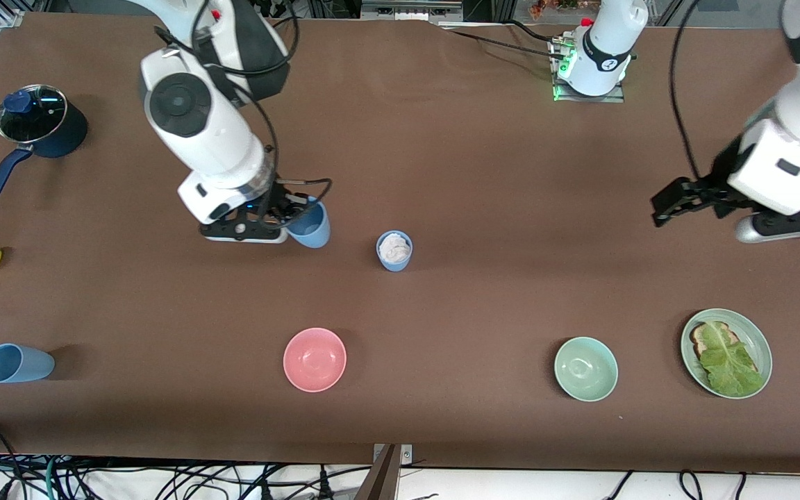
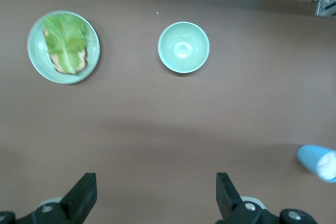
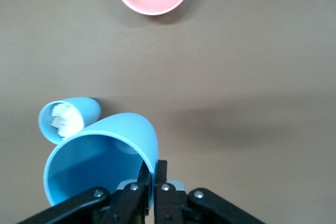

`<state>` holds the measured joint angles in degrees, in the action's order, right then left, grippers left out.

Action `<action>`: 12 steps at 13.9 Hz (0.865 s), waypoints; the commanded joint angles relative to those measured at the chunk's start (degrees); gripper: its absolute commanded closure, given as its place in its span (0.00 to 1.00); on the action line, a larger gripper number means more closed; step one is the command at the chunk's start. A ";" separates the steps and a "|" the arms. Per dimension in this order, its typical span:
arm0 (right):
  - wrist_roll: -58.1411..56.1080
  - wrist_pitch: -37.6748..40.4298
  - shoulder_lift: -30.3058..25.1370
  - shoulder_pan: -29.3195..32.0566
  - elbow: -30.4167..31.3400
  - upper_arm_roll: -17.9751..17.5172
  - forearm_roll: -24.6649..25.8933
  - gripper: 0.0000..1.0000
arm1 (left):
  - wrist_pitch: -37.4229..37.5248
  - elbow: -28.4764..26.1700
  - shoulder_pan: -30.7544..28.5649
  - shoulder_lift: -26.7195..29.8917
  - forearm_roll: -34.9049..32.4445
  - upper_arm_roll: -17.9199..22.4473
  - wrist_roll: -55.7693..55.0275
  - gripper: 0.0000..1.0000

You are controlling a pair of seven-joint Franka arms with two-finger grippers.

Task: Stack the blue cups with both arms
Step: 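Carry the blue cup toward the tissue cup while the left gripper retracts, then lower the blue cup over the tissue cup and open the right gripper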

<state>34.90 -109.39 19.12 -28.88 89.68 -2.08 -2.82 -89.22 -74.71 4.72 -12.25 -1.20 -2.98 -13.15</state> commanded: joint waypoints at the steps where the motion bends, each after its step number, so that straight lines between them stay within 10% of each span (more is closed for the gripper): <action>1: 6.13 0.94 4.95 -3.62 -6.79 0.50 -0.17 1.00 | 1.24 -1.05 0.03 2.32 1.38 3.76 10.75 0.00; 12: 15.81 -3.90 15.06 -10.14 -14.88 1.56 1.94 1.00 | 2.03 -10.10 1.35 13.83 -0.57 5.79 12.10 0.00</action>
<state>49.67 -113.33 32.74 -38.48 77.08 -1.27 -1.77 -86.47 -79.61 6.67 -2.02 -1.96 2.58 -1.89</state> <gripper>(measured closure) 0.952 0.000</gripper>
